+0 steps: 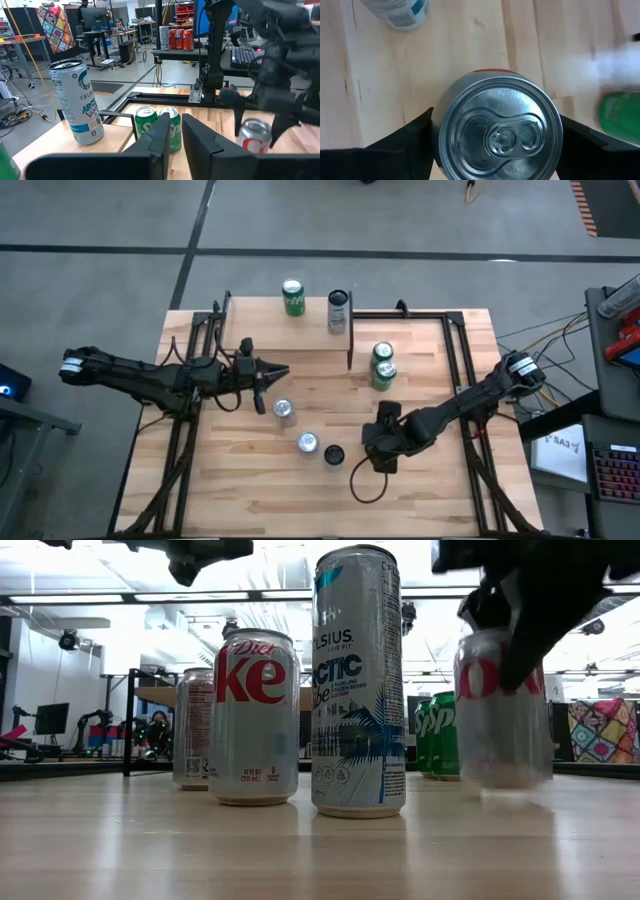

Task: Place canned beverage on shelf
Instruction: Put the bottom right red-silver soda can on the shelf

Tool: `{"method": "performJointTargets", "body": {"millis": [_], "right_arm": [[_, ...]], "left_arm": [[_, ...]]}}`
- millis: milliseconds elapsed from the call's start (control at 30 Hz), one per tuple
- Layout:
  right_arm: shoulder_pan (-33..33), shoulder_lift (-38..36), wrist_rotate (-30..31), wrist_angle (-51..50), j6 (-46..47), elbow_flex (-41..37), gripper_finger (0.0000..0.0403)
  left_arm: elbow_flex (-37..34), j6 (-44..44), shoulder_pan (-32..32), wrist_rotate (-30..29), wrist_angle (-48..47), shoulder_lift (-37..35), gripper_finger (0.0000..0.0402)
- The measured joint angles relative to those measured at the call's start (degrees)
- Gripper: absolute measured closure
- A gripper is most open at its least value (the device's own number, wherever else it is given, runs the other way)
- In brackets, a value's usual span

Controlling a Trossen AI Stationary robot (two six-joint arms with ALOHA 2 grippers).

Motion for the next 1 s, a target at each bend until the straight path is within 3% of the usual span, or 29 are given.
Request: {"method": "performJointTargets", "body": {"millis": [200, 433, 667, 867, 1000], "right_arm": [[-1.05, -2.16, 10.53, -9.38, -4.22, 10.06, 0.0113], [-4.40, -2.58, 18.79, -5.40, -20.93, 21.92, 0.0113], [-9.60, -2.42, 15.52, 8.81, -38.15, 23.48, 0.0113], [-14.35, -2.40, 10.31, 15.88, -43.88, 22.81, 0.0113], [-16.53, -1.56, 7.67, 17.32, -45.35, 22.78, 0.0113]], "left_arm": [[-0.02, 2.99, 0.00, 0.02, 0.55, 0.00, 0.0302], [-0.02, 7.11, 0.00, 0.04, 2.31, 0.00, 0.0211], [-0.07, 8.45, 0.00, 0.16, 2.96, 1.17, 0.0150], [-0.09, 11.33, -0.02, 8.07, 4.08, 3.29, 0.0137], [-0.09, 13.49, -0.01, 8.89, 7.05, 4.91, 0.0136]]}}
